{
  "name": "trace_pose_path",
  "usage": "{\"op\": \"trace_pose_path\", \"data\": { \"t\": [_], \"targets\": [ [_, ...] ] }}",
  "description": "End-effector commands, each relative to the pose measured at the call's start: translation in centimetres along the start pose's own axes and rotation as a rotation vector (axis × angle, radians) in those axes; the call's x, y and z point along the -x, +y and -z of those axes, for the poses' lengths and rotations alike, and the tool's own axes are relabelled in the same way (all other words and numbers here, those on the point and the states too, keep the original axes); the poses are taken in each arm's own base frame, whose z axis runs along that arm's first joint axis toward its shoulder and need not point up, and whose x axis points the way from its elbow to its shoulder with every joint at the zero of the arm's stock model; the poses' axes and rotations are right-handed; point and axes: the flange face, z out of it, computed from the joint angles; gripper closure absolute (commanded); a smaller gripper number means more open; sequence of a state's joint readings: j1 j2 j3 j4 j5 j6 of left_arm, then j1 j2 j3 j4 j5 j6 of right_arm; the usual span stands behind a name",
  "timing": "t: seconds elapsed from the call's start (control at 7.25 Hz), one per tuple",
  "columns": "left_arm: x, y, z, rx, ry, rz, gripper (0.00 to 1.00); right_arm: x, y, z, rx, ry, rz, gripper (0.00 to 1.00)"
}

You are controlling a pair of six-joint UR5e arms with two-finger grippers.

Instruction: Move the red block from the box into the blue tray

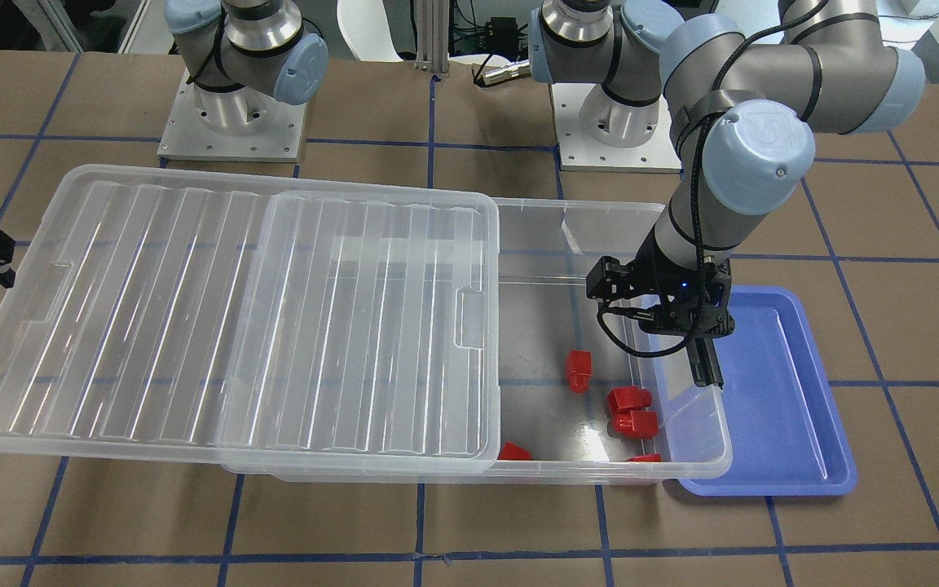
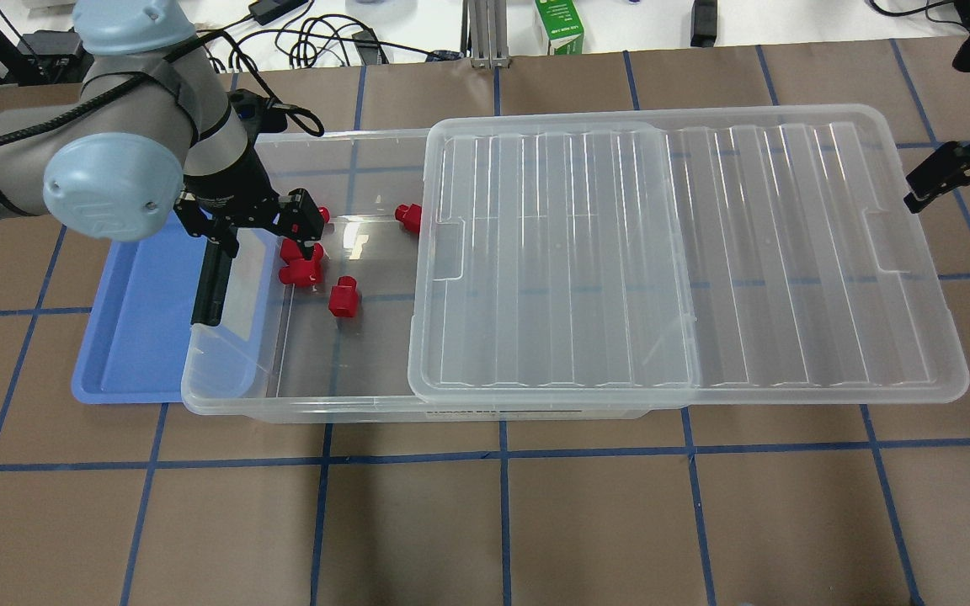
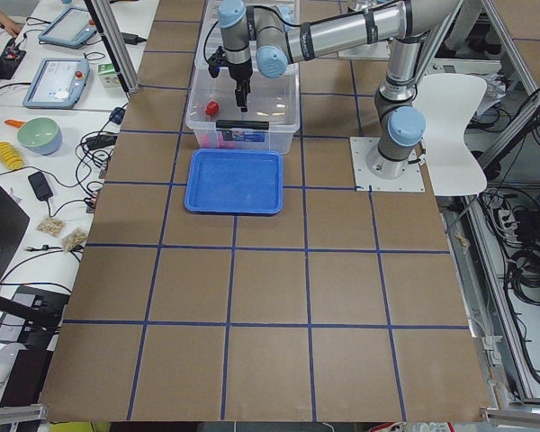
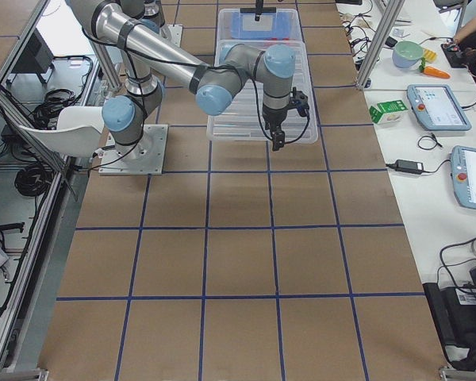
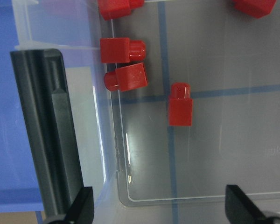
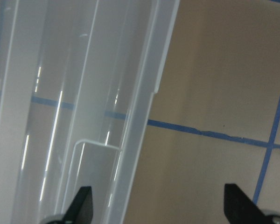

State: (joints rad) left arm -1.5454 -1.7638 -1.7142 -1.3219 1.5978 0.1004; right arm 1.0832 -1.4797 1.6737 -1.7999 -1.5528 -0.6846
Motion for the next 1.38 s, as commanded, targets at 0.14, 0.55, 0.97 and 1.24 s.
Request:
{"op": "trace_pose_path", "data": {
  "t": [0.14, 0.55, 0.97, 1.24],
  "targets": [
    [-2.1, -1.7, -3.2, 0.013, 0.000, 0.000, 0.10, 5.4, 6.1, 11.0, 0.037, -0.010, -0.064, 0.00],
    [-2.6, -2.5, -5.8, 0.059, 0.045, -0.002, 0.15, 8.7, 6.1, 12.1, 0.035, 0.015, -0.135, 0.00],
    [-2.7, -2.0, -10.1, 0.070, 0.046, -0.002, 0.15, 19.8, 0.1, 9.7, 0.001, 0.033, -0.200, 0.00],
    [-3.1, -1.6, -12.6, 0.085, 0.048, -0.005, 0.15, 25.1, -2.5, 7.9, -0.028, 0.035, -0.228, 0.00]
  ]
}}
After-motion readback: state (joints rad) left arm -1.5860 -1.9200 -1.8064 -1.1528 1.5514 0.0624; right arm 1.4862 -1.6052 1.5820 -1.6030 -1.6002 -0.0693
